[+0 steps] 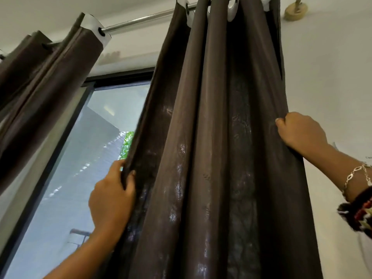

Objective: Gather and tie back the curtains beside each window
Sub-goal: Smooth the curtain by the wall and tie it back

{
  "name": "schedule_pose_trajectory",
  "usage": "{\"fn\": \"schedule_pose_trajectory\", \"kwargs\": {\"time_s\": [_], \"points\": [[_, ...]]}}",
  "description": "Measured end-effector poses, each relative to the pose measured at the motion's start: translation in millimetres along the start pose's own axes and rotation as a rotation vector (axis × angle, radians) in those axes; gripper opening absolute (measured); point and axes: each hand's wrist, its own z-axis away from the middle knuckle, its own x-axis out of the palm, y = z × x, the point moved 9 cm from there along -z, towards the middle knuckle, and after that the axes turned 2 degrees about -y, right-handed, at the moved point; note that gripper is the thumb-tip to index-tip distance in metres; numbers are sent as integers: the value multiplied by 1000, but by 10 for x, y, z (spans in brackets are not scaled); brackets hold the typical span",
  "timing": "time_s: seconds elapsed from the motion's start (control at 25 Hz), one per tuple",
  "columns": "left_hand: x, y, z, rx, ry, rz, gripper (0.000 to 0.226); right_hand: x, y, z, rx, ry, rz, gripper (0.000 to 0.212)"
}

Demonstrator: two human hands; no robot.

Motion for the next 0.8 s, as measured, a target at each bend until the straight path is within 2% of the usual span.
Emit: {"fn": "schedule_pose_trajectory", "kwargs": {"time_s": [0.16,0.28,0.4,0.6,0.8], "points": [[127,620,398,230,-77,169,25,-20,-1,1,-8,11,14,29],[565,970,701,243,-311,165,39,-40,9,-2,-14,8,26,30],[970,1386,874,265,-455,160,36,-38,-7,-25,-16,2,49,36],[1208,2218,1010,388,-545,269,50,-94,124,-76,-28,-38,79,36],[1278,2510,1145,456,-572,291,57,-273,438,-134,14,-56,64,38]]}}
